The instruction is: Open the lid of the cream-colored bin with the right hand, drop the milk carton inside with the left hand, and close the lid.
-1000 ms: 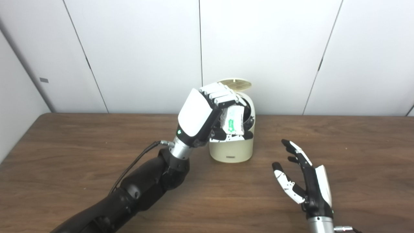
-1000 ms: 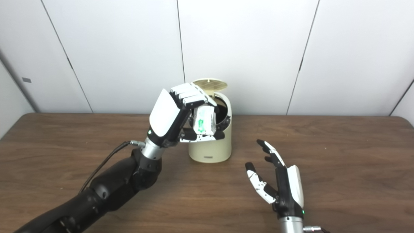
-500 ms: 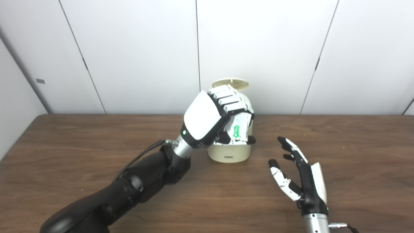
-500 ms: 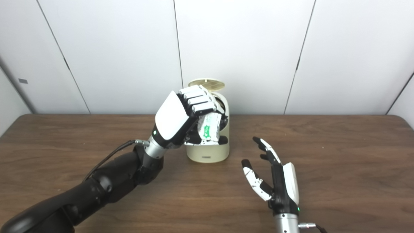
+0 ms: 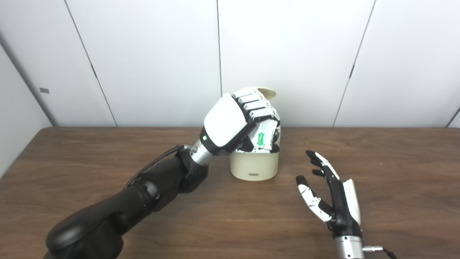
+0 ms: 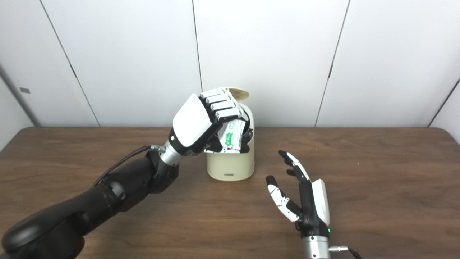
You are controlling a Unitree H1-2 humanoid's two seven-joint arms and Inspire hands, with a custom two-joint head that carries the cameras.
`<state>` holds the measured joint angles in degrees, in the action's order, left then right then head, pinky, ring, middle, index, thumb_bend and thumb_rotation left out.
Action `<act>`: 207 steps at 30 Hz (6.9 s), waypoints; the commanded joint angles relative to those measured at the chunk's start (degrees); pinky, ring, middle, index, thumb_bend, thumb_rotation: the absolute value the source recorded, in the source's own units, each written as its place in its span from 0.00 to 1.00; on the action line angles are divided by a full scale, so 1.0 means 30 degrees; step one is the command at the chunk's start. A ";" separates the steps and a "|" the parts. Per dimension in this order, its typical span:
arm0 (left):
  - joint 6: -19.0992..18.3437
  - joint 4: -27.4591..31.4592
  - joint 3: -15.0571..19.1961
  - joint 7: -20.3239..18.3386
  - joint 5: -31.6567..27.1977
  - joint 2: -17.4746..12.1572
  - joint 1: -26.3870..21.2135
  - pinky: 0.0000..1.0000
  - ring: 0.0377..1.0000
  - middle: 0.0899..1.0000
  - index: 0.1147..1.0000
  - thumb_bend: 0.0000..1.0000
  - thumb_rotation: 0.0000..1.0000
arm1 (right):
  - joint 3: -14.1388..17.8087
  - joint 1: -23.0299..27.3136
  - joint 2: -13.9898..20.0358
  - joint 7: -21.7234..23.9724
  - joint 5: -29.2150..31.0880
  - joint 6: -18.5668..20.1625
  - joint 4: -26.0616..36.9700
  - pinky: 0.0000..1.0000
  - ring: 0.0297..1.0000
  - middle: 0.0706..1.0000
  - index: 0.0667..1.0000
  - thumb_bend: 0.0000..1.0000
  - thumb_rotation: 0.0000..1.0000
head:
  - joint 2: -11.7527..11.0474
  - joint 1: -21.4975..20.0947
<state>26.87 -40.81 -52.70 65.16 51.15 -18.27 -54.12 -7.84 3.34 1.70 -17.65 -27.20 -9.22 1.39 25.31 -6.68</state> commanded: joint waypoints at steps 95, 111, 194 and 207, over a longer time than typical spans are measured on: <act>0.0017 0.4578 0.1641 -0.3619 -0.9080 -0.0381 0.1699 0.56 0.53 0.48 0.46 0.75 0.55 | -0.0725 -0.0760 -0.1074 -0.0330 -0.0846 -0.0261 -0.0300 0.72 0.82 0.83 0.80 0.16 0.49 | 0.0485 -0.0189; -0.1846 1.6067 1.1221 -1.3514 -1.7719 0.0427 1.1183 0.51 0.53 0.54 0.62 0.41 0.78 | 0.0258 -0.1033 -0.1910 -0.0413 -0.0744 -0.0473 0.3992 0.78 0.86 0.86 0.84 0.28 0.94 | 0.0514 0.0212; -0.4700 1.3314 1.7286 -2.4042 -1.9976 0.5888 1.6512 0.86 0.88 0.87 0.85 0.70 0.94 | -0.3059 1.4907 0.5736 1.3827 -0.5429 0.8035 0.1567 0.94 0.96 0.90 0.89 0.78 0.96 | -0.0439 0.1511; -0.4749 1.3550 1.7216 -2.4348 -2.0149 0.5784 1.6592 0.85 0.86 0.87 0.85 0.68 0.94 | -0.3630 1.4503 0.5802 1.4230 -0.5946 0.8298 0.1166 0.93 0.94 0.86 0.85 0.80 0.95 | -0.0182 0.1470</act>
<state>11.80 -1.31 -0.85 -7.63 -9.14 -1.20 -4.74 -19.25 44.57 18.53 25.60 -44.56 16.19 3.41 24.70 -2.20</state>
